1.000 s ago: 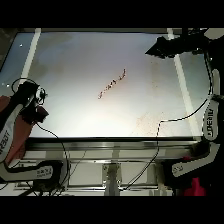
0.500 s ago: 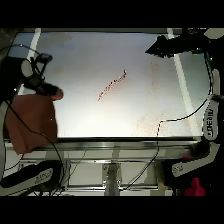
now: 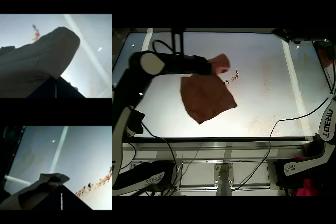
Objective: Fold the clothes and pants, and hang the long-sleeved shirts on hangers.
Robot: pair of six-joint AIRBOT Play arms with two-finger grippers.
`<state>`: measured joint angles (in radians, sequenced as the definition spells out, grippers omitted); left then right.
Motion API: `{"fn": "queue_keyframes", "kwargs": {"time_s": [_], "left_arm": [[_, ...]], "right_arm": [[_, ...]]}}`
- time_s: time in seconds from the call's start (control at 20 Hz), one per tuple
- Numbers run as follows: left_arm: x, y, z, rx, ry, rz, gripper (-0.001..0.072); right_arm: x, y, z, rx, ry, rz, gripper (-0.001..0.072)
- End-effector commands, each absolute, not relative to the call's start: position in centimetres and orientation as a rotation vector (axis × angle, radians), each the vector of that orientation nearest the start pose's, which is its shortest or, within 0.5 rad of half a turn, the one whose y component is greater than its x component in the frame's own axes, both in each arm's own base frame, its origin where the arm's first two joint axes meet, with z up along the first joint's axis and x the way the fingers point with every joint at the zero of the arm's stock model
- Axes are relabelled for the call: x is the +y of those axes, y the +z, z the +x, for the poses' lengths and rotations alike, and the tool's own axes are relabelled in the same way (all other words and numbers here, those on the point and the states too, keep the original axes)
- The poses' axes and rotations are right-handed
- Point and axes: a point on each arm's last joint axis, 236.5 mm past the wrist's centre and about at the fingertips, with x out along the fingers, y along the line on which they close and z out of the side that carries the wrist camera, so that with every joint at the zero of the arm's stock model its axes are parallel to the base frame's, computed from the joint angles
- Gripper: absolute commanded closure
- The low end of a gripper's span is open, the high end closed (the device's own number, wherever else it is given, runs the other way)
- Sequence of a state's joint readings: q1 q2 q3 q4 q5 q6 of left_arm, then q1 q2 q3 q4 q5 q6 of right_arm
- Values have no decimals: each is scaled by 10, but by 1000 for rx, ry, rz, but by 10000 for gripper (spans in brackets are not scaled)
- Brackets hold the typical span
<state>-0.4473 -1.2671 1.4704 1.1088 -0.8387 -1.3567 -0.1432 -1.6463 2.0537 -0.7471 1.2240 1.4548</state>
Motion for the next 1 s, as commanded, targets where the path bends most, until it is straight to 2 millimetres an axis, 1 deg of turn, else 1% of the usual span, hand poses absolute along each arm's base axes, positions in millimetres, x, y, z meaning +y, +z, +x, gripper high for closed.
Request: {"fn": "queue_keyframes", "kwargs": {"time_s": [0.0,0.1,0.15,0.2,0.25,0.3,0.35,0.45,0.5,0.55,0.6,0.65,0.7,0.75,0.8,0.85,0.9,0.95], "left_arm": [[-355,221,414,482,-827,-162,699],[-389,200,418,481,-842,-206,692],[-404,187,420,486,-845,-218,553],[-416,177,421,482,-844,-218,249],[-425,168,421,484,-844,-228,53],[-432,165,417,499,-852,-258,61],[-436,165,414,505,-859,-274,62],[-432,175,412,493,-866,-268,66],[-426,182,414,476,-860,-251,103],[-415,188,417,459,-849,-223,329],[-403,194,422,440,-835,-185,614],[-391,199,427,427,-818,-151,690],[-376,203,432,424,-798,-128,695],[-362,204,435,438,-784,-116,695],[-348,201,438,471,-771,-110,696],[-330,191,438,534,-760,-96,697],[-312,175,437,616,-749,-78,698],[-293,157,434,698,-734,-53,698]], "right_arm": [[36,257,545,645,382,536,701],[19,251,542,664,354,537,694],[14,248,541,673,343,536,617],[12,242,537,703,337,524,416],[9,239,534,719,332,520,218],[6,236,534,724,321,510,183],[4,235,535,724,311,503,183],[2,232,536,727,305,502,183],[2,230,537,732,304,502,184],[2,227,536,743,306,502,188],[3,222,534,761,307,504,217],[4,215,532,785,310,508,316],[4,206,529,814,308,511,470],[5,195,525,849,310,511,684],[5,183,521,886,314,500,700],[7,169,513,933,331,471,701],[11,159,507,972,348,479,702],[19,150,502,997,384,499,702]]}}
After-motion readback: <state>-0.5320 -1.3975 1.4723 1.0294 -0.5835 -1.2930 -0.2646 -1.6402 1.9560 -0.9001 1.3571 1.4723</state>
